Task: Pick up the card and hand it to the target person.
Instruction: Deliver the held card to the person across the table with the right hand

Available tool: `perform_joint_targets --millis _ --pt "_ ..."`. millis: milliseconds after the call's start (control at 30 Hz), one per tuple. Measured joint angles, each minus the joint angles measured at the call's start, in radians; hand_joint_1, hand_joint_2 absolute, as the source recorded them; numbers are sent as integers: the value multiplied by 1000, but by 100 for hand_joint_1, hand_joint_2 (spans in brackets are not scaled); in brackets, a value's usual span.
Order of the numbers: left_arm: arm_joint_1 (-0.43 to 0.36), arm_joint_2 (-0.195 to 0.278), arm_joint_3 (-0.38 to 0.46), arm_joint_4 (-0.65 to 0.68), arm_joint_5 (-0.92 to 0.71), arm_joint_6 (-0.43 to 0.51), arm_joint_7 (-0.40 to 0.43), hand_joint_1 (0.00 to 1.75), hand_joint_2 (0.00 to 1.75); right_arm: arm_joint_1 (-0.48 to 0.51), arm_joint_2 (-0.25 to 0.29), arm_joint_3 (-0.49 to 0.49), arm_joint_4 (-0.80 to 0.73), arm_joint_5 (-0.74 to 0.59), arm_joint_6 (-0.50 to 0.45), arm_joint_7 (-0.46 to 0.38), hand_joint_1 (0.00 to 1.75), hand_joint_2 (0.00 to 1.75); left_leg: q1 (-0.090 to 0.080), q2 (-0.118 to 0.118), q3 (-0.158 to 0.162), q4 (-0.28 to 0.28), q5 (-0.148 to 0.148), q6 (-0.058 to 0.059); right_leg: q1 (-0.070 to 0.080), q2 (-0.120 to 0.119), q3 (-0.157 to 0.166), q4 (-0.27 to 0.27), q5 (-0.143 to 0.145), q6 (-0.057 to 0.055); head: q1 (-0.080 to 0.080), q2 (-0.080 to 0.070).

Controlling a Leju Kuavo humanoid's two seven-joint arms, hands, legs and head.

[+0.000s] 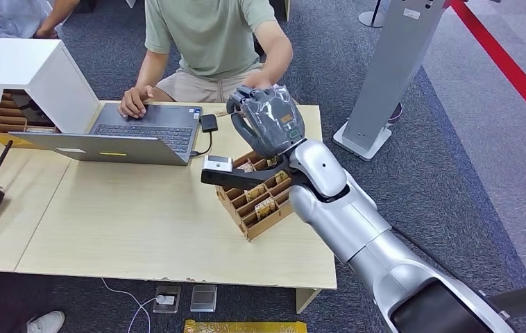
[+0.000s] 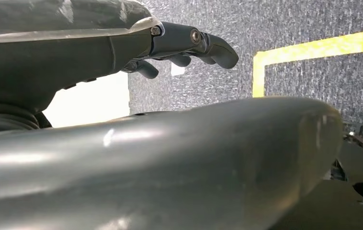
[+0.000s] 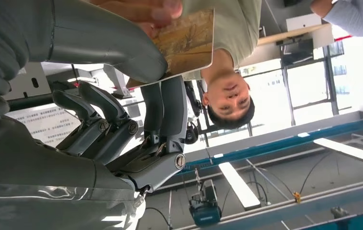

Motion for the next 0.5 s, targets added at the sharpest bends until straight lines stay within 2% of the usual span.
perform_joint_targets --millis 133,267,500 --pt "-1 0 0 3 3 0 -14 0 0 -5 25 11 43 15 5 9 170 175 0 0 0 0 0 0 0 0 0 0 0 0 0 0" --pt "-1 0 0 5 3 -1 -29 0 0 -8 42 20 72 30 10 29 3 175 0 0 0 0 0 0 0 0 0 0 0 0 0 0" --pt "-2 1 0 6 -24 -56 -56 0 0 -10 57 24 100 -3 8 44 0 175 0 0 0 0 0 0 0 0 0 0 0 0 0 0"
